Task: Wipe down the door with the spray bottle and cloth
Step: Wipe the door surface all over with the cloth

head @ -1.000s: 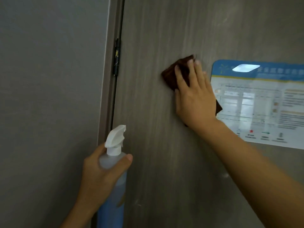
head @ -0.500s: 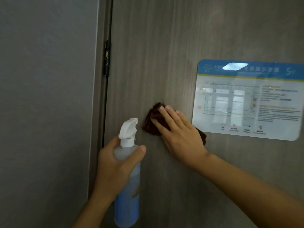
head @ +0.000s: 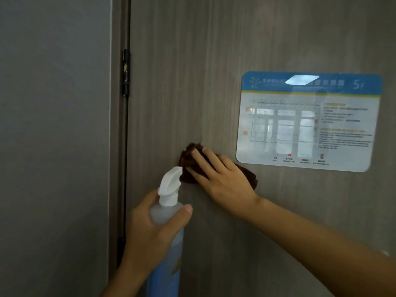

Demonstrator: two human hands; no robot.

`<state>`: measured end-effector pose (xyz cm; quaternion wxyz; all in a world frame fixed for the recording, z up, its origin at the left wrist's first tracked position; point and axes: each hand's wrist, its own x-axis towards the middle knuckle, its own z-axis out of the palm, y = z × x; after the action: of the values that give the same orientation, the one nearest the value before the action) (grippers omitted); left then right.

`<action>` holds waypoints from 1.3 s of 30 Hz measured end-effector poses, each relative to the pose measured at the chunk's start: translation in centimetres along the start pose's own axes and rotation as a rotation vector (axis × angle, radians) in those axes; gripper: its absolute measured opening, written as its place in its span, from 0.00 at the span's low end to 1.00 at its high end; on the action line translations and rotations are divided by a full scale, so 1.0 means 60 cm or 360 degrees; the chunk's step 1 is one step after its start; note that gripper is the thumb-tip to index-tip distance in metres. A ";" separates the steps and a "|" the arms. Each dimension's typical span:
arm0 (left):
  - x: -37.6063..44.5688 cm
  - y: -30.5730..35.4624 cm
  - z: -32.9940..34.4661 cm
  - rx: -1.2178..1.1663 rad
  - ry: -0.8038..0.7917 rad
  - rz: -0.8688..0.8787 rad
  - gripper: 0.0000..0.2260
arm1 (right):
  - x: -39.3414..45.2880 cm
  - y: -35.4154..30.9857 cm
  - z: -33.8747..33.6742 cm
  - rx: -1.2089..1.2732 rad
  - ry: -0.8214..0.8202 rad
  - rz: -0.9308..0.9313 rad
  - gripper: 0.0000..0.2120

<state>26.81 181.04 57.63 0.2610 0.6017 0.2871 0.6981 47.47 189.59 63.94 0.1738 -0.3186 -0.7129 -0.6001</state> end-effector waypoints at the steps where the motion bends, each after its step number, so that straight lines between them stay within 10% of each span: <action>1: -0.002 0.003 0.003 0.0014 -0.0006 0.0011 0.19 | -0.009 0.001 -0.004 0.0001 -0.0015 -0.0013 0.30; 15: -0.098 -0.013 0.155 -0.0104 -0.0186 -0.0095 0.17 | -0.231 0.076 -0.149 0.0146 0.0337 0.1328 0.26; 39: -0.200 -0.031 0.342 0.0188 0.0165 -0.0304 0.12 | -0.385 0.103 -0.131 0.0522 0.0366 0.1269 0.25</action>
<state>48.83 175.59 50.32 0.2752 0.5492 0.3968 0.6821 67.51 176.79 55.71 0.5179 -0.4680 -0.5961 -0.3968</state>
